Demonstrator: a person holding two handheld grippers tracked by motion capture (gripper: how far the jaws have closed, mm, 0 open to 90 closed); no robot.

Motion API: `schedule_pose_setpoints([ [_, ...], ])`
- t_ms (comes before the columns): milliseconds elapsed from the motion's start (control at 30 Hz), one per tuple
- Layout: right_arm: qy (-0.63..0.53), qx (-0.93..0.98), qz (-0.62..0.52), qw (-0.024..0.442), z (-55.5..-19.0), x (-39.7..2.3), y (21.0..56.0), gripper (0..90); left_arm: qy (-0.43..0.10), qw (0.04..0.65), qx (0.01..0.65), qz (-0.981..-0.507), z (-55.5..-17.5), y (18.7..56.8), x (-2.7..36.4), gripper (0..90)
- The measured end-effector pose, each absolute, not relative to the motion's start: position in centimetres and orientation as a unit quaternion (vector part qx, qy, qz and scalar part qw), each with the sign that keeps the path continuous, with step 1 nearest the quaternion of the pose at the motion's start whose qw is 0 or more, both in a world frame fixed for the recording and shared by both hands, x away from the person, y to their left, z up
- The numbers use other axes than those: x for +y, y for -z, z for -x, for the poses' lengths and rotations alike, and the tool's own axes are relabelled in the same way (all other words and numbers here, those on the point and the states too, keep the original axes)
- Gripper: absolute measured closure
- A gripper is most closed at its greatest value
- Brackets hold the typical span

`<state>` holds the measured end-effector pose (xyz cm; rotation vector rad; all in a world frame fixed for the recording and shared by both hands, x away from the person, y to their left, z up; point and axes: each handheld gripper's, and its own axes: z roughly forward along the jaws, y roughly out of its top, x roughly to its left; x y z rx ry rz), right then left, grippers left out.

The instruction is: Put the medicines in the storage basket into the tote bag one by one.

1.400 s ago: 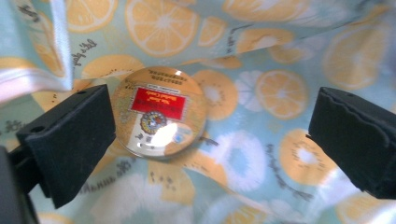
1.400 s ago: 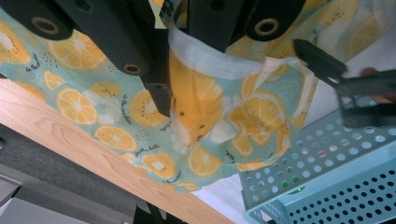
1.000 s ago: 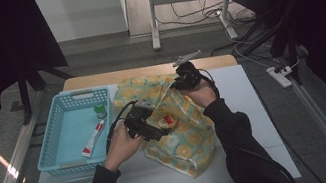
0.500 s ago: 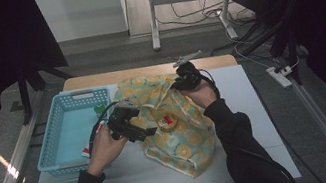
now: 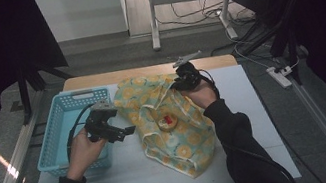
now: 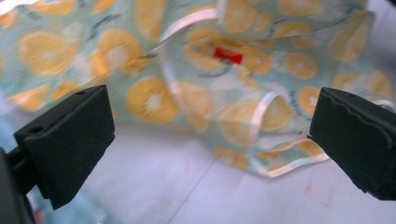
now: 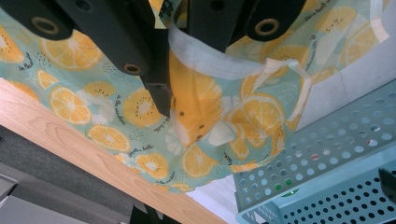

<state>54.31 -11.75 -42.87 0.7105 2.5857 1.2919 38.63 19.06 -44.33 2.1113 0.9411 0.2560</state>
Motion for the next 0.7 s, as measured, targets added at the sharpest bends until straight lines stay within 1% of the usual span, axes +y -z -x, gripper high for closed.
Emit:
schedule_pose_setpoints([
  [133,-0.432,0.866,-0.239,0.083,-54.3,-11.8,42.9,89.7,-0.116,0.396,0.39,-0.823,-38.5,44.5,20.9,0.5],
  [300,-0.433,0.866,-0.238,0.083,-54.3,-11.7,42.9,89.7,-0.143,0.374,0.416,-0.817,-38.5,44.9,23.0,0.0],
  [600,-0.431,0.867,-0.236,0.082,-54.3,-11.6,43.0,89.7,-0.148,0.335,0.47,-0.803,-38.8,46.5,26.0,0.0],
  [700,-0.431,0.867,-0.236,0.082,-54.3,-11.6,42.9,89.7,-0.139,0.33,0.483,-0.799,-39.0,47.1,27.0,0.1],
])
